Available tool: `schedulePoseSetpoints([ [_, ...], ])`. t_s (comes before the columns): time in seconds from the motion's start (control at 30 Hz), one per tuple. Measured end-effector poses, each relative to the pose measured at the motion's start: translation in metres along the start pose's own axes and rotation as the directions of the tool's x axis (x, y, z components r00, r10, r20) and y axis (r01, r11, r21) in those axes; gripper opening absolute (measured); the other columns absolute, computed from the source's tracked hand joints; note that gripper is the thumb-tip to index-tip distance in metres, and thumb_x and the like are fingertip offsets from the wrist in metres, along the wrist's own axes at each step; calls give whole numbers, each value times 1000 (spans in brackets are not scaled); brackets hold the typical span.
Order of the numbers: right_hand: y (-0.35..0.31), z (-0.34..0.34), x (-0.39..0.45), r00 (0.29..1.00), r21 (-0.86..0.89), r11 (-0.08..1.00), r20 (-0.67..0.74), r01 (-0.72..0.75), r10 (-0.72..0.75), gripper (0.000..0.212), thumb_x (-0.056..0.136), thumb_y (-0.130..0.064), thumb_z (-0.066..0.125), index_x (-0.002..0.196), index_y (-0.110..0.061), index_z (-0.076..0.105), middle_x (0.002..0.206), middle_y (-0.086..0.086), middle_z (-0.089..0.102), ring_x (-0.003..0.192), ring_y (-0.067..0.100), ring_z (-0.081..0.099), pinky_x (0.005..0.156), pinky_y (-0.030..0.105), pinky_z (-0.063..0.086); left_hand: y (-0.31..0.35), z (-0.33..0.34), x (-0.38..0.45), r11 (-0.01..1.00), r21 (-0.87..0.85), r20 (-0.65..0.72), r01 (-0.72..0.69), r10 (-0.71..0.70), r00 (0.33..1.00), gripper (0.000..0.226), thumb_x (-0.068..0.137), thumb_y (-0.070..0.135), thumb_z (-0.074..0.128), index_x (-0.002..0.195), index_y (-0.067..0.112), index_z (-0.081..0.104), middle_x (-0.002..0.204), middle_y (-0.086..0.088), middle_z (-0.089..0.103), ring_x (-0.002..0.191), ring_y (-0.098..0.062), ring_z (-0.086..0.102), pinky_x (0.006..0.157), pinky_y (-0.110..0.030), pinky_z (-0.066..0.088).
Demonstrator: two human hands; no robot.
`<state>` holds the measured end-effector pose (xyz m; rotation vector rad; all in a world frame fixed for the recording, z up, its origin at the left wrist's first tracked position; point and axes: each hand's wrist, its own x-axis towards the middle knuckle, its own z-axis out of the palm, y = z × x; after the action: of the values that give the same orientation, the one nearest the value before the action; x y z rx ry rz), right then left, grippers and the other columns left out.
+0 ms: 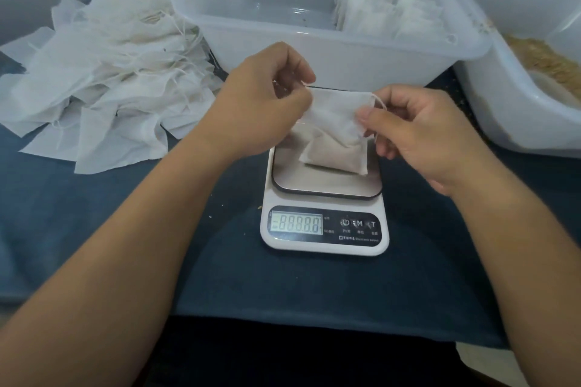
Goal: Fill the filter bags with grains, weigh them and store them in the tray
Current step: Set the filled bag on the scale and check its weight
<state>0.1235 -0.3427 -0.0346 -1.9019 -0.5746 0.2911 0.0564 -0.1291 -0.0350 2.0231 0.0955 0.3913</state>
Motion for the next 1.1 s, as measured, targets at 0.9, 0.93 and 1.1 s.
schedulePoseSetpoints([
  [0.9,27,-18,22,927,-119,989,-373,-83,33,18,97,-36,62,82,-36,70,64,-21,68,44,-4,53,42,9,40,-20,-9,18,949,-135,-299,285,-313,901,6,93,25,67,95,30,65,75,10,53,44,8,49,43,-9,38],
  [0.93,27,-18,23,928,-123,989,-372,-85,34,19,97,-36,62,81,-35,70,63,-20,67,43,-3,53,42,9,40,-20,-8,18,949,-136,-299,286,-314,901,6,93,24,67,95,30,65,75,9,53,43,7,49,43,-9,38],
  [1.1,27,-16,22,947,-128,988,-319,-83,38,21,95,-39,62,79,-35,74,63,-19,66,44,-2,52,43,11,41,-21,-5,16,950,-135,-271,281,-308,912,7,94,22,66,96,28,65,74,9,53,41,5,48,41,-11,36],
])
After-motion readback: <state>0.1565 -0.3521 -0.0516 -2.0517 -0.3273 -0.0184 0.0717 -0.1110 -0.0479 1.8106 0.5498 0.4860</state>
